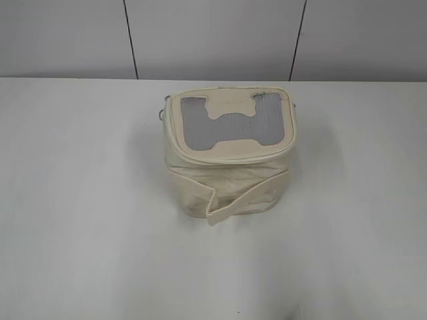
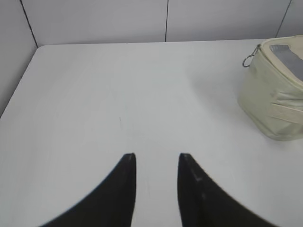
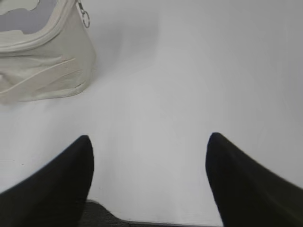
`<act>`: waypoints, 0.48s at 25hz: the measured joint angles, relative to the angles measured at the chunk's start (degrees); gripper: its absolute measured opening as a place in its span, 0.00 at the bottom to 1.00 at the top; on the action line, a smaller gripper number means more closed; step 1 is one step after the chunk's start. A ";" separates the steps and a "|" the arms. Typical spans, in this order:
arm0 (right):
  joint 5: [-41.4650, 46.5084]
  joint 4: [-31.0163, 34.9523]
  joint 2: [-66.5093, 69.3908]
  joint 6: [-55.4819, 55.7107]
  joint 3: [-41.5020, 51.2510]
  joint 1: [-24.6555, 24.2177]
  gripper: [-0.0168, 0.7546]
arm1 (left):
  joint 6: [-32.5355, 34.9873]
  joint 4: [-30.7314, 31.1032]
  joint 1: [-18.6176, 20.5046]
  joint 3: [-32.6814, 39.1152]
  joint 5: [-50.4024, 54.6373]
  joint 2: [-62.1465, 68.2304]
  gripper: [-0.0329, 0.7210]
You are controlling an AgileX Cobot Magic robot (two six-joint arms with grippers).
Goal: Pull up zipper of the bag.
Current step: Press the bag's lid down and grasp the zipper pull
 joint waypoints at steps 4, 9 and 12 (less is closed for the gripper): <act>-2.37 6.55 4.45 -4.95 -0.31 0.00 0.74 | 0.00 0.05 0.00 0.00 0.00 0.00 0.36; -15.65 23.33 32.28 -27.51 -4.33 0.00 0.72 | 0.00 0.05 0.00 0.00 0.00 0.00 0.36; -19.18 37.79 54.55 -48.32 -11.84 0.00 0.71 | 0.00 0.05 0.00 0.00 0.00 0.00 0.36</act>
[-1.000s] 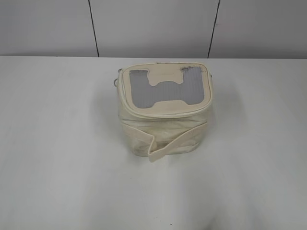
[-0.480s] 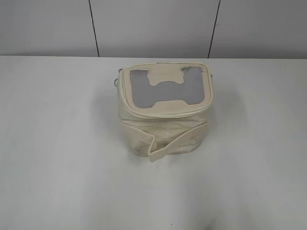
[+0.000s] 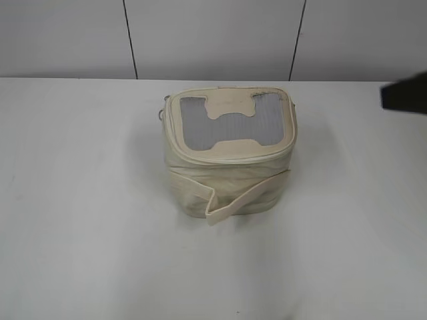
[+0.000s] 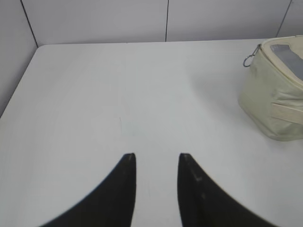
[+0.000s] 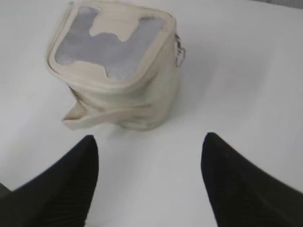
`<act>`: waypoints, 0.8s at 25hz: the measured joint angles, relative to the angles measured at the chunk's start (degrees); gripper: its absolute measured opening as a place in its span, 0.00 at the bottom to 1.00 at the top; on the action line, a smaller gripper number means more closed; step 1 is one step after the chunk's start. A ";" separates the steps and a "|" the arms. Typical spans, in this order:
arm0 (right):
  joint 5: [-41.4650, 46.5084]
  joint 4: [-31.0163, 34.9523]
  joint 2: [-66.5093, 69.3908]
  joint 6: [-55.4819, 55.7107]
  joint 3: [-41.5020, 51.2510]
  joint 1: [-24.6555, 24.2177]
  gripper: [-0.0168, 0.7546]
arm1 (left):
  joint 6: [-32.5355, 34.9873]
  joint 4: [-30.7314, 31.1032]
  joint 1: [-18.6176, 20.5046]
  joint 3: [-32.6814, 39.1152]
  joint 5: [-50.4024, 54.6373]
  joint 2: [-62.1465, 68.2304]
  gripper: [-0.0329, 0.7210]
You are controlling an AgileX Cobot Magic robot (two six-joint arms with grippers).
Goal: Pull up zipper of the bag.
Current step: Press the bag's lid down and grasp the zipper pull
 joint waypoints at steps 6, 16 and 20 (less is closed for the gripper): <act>8.64 12.03 37.68 -20.12 -28.09 3.41 0.67 | 0.00 0.00 0.00 0.00 0.00 0.00 0.36; 27.19 3.79 75.02 -9.77 -75.12 16.81 0.66 | 0.00 0.01 0.00 0.00 0.00 0.00 0.36; 27.77 0.13 81.04 -5.09 -84.02 19.69 0.66 | 0.00 0.06 0.00 -0.08 0.35 0.87 0.36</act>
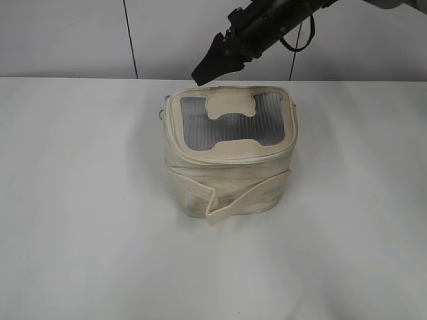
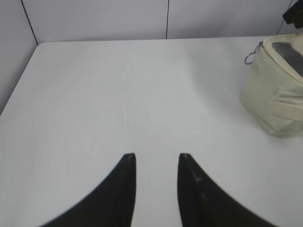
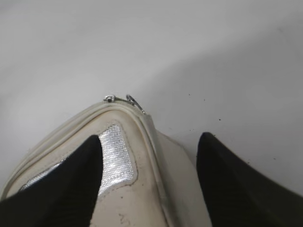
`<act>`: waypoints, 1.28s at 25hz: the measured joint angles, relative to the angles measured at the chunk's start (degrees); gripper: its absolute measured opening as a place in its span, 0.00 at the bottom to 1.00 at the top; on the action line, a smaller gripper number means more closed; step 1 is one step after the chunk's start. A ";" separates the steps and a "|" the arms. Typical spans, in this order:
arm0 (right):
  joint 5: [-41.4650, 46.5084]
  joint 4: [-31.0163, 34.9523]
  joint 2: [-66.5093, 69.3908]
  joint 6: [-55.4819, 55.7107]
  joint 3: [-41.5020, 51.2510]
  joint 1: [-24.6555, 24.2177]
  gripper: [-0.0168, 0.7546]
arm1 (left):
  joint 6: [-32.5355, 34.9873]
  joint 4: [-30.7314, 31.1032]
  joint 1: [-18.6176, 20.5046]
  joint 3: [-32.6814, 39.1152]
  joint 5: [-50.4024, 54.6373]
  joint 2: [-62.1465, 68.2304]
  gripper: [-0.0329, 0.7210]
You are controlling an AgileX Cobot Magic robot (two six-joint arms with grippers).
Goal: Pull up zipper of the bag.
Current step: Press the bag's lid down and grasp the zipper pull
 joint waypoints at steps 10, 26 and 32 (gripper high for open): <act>0.40 -7.14 2.44 3.57 -1.54 1.97 0.65 | 6.11 -15.86 0.00 -2.34 -9.03 19.72 0.36; 1.19 -8.22 2.55 3.93 -1.65 2.46 0.09 | 74.01 -69.44 4.75 -17.72 -19.39 80.47 0.57; 1.19 -8.01 2.55 4.12 -1.65 2.46 0.08 | 99.61 -69.50 3.38 -29.11 -17.88 99.01 0.79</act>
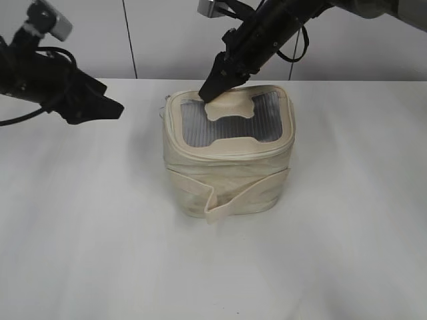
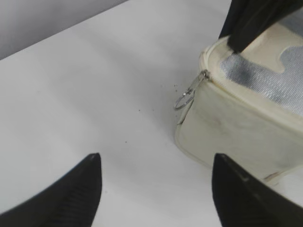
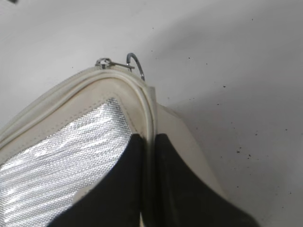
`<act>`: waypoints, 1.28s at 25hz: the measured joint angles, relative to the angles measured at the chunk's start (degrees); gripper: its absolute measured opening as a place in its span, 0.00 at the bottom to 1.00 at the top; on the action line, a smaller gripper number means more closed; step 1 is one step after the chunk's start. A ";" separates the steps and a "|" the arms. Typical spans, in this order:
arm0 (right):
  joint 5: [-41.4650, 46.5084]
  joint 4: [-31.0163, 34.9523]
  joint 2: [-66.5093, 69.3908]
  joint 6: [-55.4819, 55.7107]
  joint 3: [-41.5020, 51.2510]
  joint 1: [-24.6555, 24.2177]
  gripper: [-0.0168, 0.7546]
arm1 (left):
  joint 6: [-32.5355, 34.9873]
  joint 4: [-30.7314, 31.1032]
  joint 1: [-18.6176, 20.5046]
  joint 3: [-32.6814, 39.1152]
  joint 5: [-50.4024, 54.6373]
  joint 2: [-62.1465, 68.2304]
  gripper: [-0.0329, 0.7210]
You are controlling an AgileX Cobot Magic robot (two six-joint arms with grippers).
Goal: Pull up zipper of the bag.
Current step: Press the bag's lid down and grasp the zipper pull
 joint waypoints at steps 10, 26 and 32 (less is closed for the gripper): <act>0.00 0.42 0.00 0.18 0.00 0.00 0.08 | 21.76 -3.93 -7.88 -4.66 -6.53 9.55 0.68; 0.00 0.79 0.06 0.23 0.00 0.00 0.08 | 28.92 -11.56 -10.75 -8.66 -8.84 13.12 0.52; 0.00 0.88 0.06 0.23 0.00 0.00 0.08 | 28.92 -11.31 -11.16 -8.77 -8.65 13.98 0.52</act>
